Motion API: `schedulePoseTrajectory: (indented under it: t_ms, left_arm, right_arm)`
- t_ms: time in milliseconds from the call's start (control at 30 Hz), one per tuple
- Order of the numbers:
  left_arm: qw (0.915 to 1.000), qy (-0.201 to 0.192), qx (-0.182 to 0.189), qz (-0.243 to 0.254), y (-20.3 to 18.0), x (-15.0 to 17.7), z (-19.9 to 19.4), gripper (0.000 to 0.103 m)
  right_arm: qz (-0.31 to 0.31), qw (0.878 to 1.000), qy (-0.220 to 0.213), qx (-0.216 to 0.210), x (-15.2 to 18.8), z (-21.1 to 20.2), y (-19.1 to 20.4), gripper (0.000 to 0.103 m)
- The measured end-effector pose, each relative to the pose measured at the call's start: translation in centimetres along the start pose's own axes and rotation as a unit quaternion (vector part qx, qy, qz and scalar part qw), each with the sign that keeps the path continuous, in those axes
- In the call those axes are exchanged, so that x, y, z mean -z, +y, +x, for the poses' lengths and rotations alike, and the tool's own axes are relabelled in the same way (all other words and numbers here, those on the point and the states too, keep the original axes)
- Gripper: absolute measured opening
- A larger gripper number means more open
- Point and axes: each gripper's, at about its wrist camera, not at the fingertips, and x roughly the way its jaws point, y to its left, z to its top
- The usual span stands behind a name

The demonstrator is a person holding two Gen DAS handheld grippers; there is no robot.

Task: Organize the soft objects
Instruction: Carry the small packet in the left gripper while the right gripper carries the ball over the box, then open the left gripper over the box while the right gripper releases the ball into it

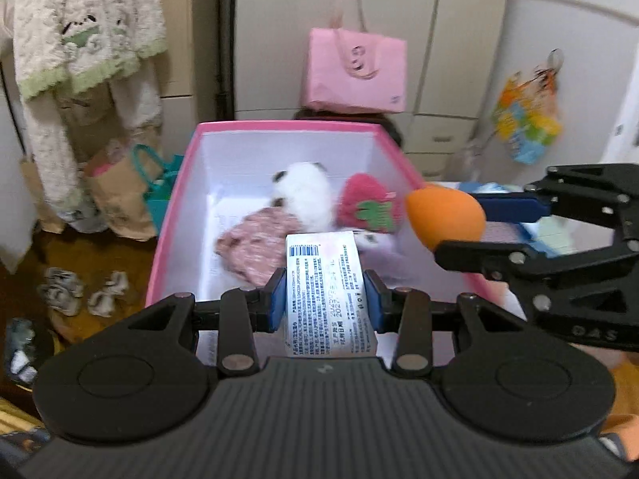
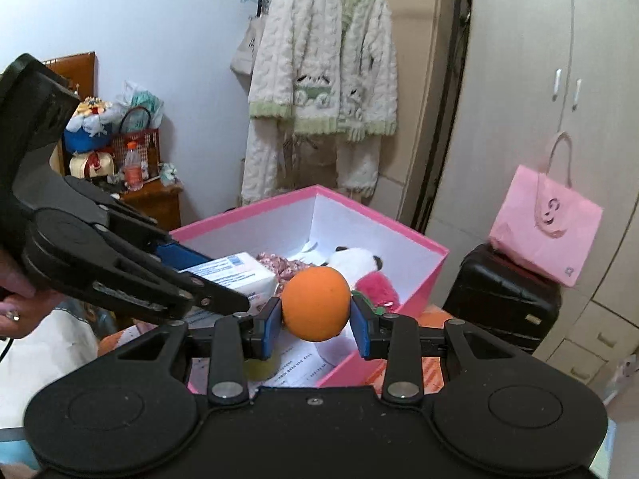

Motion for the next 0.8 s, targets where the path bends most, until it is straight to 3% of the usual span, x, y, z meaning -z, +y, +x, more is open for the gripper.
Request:
schedulePoseTrajectory:
  t_ms: [100, 233, 400, 733, 800]
  left_arm:
    - [0.9997, 0.009, -0.018, 0.016, 0.5, -0.3, 1.4, 0.039]
    - [0.999, 0.041, -0.006, 0.018, 1.3, -0.4, 2.8, 0.039]
    - [0.9979, 0.047, -0.029, 0.034, 1.3, -0.2, 3.6, 0.04]
    - [0.9991, 0.031, -0.019, 0.02, 1.3, -0.4, 2.5, 0.056]
    - [0.9993, 0.026, -0.024, 0.014, 1.4, -0.3, 1.9, 0.06]
  right_arm:
    - [-0.005, 1.0, 0.027, -0.012, -0.1, 1.9, -0.1, 0.042]
    - [-0.014, 0.998, 0.056, -0.021, -0.3, 4.2, -0.2, 0.042]
    - [-0.038, 0.996, 0.083, -0.025, -0.5, 6.1, 0.3, 0.042]
    - [-0.047, 0.992, 0.11, -0.028, -0.5, 8.4, 0.4, 0.045]
    - [-0.047, 0.993, 0.108, -0.029, -0.5, 8.2, 0.5, 0.054]
